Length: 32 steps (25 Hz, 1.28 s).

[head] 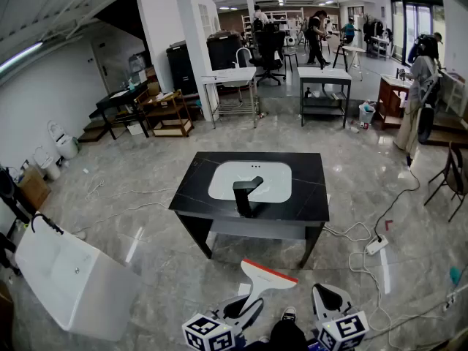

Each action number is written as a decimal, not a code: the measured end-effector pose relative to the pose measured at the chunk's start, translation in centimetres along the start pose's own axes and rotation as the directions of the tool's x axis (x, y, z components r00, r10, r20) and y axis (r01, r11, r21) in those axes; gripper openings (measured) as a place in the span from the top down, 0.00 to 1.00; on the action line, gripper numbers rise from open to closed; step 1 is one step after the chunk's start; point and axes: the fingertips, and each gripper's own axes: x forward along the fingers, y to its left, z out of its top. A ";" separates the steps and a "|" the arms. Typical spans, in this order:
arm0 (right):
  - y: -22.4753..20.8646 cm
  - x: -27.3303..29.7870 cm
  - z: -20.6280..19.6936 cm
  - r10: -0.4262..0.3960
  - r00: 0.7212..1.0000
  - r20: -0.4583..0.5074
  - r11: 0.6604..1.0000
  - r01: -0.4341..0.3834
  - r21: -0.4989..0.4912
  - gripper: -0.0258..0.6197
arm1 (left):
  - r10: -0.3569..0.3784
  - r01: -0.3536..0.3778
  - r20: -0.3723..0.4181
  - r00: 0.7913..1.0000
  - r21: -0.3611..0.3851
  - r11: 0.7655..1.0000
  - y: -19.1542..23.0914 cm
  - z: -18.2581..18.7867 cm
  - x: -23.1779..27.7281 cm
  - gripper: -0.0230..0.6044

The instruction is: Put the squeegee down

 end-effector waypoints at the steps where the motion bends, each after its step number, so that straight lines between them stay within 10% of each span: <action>1: 0.3 -0.3 0.0 0.000 1.000 0.000 1.000 0.000 0.007 0.93 | 0.000 0.000 0.000 1.000 0.006 1.000 -0.1 -0.1 -0.2 0.81; 20: -0.8 -3.2 -0.8 -0.034 0.999 0.031 0.997 0.032 0.065 0.93 | -0.088 0.089 -0.033 0.996 0.042 0.995 -2.4 -0.6 1.8 0.81; 32: -12.0 1.4 1.1 -0.016 1.000 -0.007 1.000 0.016 0.002 0.93 | -0.053 0.055 -0.042 0.998 0.047 0.997 -2.1 4.0 13.3 0.81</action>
